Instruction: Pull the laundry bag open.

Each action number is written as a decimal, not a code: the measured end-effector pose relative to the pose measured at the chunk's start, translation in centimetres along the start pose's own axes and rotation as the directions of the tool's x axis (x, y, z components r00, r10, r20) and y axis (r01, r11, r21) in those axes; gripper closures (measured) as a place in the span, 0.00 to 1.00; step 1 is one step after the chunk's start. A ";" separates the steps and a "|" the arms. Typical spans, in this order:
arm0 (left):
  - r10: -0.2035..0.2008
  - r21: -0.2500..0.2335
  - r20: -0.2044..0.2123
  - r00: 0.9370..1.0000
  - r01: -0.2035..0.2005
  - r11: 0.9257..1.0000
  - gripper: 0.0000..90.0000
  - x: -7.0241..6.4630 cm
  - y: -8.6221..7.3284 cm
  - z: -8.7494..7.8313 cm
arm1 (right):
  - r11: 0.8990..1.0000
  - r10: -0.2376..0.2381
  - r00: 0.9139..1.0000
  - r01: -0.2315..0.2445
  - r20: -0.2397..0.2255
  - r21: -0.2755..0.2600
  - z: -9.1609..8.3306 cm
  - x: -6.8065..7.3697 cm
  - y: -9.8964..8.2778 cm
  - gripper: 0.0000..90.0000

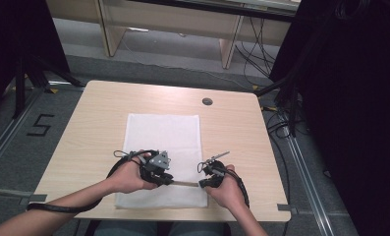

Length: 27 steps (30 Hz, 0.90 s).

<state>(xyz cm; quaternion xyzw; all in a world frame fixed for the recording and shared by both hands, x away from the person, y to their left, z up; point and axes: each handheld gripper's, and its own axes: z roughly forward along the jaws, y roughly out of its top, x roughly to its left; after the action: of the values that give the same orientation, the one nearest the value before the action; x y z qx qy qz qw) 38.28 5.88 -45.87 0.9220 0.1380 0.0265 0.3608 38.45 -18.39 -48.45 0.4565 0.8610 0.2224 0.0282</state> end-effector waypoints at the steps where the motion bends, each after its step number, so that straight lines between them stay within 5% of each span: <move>1: -0.001 0.000 -0.001 1.000 0.001 1.000 0.91 0.0 0.0 0.0 | 1.000 -0.003 1.000 0.003 0.003 -0.001 0.0 0.0 0.0 1.00; 10: 0.017 -0.001 0.002 1.000 -0.017 1.000 0.91 0.1 -0.2 -0.1 | 1.000 0.000 1.000 0.000 -0.005 -0.001 0.0 0.0 0.0 1.00; 15: -0.012 -0.002 -0.001 1.000 0.012 1.000 0.91 0.2 -0.6 -0.6 | 1.000 0.008 1.000 -0.008 -0.006 0.004 0.0 0.0 0.0 1.00; 26: 0.017 0.001 -0.004 1.000 -0.017 1.000 0.91 0.3 -0.9 -1.0 | 1.000 -0.003 1.000 0.003 -0.004 -0.002 0.0 0.0 0.0 1.00; 27: -0.004 -0.002 0.003 1.000 0.004 1.000 0.91 0.2 -1.0 -1.0 | 1.000 0.005 1.000 -0.005 -0.001 0.001 0.0 0.0 0.0 1.00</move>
<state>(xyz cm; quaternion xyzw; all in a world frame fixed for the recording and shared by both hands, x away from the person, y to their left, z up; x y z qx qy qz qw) 38.09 7.31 -45.78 0.9213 0.1395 0.0246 0.3621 38.44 -18.42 -48.47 0.4587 0.8599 0.2223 0.0268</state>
